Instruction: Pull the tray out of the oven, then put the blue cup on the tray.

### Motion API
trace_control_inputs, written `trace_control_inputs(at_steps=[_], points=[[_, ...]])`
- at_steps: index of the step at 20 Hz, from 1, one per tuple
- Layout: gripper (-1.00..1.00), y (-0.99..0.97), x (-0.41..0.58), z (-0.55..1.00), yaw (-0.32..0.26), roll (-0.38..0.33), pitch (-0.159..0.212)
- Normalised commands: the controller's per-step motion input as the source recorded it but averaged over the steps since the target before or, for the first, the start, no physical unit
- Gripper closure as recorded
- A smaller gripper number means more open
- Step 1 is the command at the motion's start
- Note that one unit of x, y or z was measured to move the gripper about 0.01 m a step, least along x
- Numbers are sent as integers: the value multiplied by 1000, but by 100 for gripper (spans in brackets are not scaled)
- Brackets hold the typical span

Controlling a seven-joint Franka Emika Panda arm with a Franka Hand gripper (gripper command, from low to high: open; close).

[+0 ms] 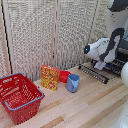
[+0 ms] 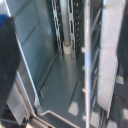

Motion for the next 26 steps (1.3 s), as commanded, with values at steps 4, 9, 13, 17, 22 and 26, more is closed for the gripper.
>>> trace_control_inputs(at_steps=[4, 9, 13, 17, 22, 26], points=[[100, -6, -67, 47, -19, 0, 0], [100, -27, -40, 68, -31, 0, 0], [100, 46, -1, 30, -61, 27, 8], [100, 124, 0, 182, -70, 23, -35], [100, 444, 40, 385, -3, -9, -103], [100, 673, 257, 180, 33, -9, -59]])
